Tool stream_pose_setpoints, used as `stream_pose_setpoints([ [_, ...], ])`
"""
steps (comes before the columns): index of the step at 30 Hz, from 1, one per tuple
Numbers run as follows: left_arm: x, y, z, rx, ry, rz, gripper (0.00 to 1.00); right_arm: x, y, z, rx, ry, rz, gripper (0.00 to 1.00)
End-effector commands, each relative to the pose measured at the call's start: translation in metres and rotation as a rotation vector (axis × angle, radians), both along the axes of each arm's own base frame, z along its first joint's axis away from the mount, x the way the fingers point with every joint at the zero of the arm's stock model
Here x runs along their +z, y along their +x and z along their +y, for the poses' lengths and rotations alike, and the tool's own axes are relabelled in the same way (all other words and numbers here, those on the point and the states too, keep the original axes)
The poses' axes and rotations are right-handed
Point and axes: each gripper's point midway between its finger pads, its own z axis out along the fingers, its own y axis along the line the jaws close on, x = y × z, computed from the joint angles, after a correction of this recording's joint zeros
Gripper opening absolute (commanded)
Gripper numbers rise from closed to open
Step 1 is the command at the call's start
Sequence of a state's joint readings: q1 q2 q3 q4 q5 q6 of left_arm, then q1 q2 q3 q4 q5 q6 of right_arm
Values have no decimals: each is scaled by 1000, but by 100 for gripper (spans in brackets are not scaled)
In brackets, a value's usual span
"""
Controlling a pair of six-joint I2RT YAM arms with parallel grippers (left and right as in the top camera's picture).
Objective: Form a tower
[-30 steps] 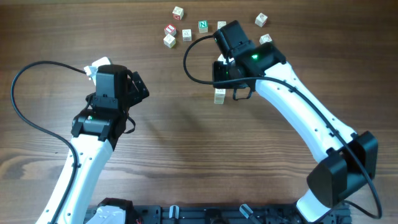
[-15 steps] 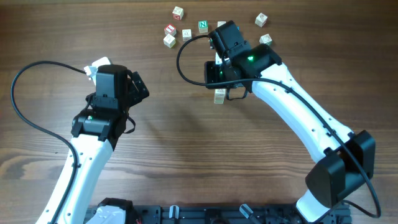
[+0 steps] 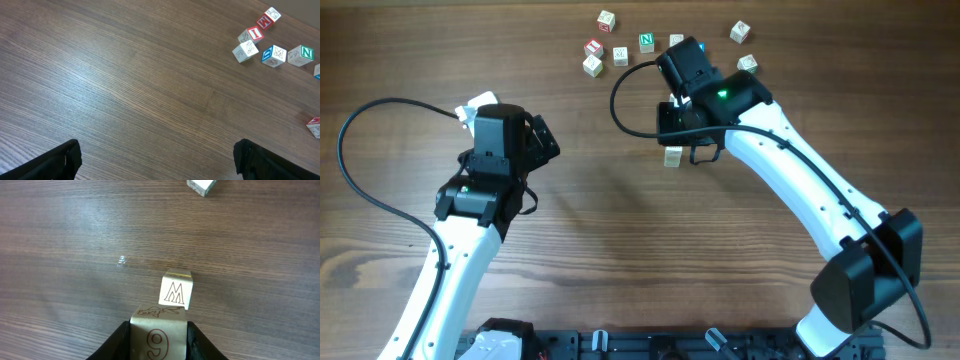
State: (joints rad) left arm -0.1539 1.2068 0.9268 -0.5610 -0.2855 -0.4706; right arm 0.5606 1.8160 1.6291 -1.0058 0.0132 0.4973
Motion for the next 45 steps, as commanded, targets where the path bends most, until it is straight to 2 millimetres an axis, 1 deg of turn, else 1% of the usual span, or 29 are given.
stream_pose_setpoints([
  [1, 4, 1, 1, 13, -14, -14, 100, -20, 1, -3, -59, -37, 39, 23],
  [4, 4, 1, 1, 13, -14, -14, 100, -20, 0, -1, -60, -48, 33, 24],
  [7, 4, 1, 1, 13, -14, -14, 100, -21, -1, -5, -131, -61, 33, 24],
  [8, 4, 1, 1, 13, -14, -14, 100, -21, -2, -10, -167, -74, 35, 24],
  [9, 4, 1, 1, 12, -14, -14, 100, -22, -2, -11, -170, -78, 37, 24],
  [12, 4, 1, 1, 13, -14, -14, 100, -22, -1, -11, -170, -80, 33, 25],
  [16, 4, 1, 1, 13, -14, -14, 100, -34, 0, -9, -158, -94, 54, 24],
  [20, 4, 1, 1, 12, -15, -14, 100, -32, 5, -4, -128, -80, 32, 25],
  [27, 4, 1, 1, 13, -14, -15, 100, -32, 7, -2, -123, -74, 25, 26],
  [28, 4, 1, 1, 13, -14, -14, 100, -34, 8, -1, -107, -78, 22, 28],
  [31, 4, 1, 1, 12, -15, -14, 100, -44, 8, -1, -105, -91, 45, 27],
  [45, 4, 1, 1, 13, -14, -14, 100, -44, 10, -1, -106, -93, 38, 29],
])
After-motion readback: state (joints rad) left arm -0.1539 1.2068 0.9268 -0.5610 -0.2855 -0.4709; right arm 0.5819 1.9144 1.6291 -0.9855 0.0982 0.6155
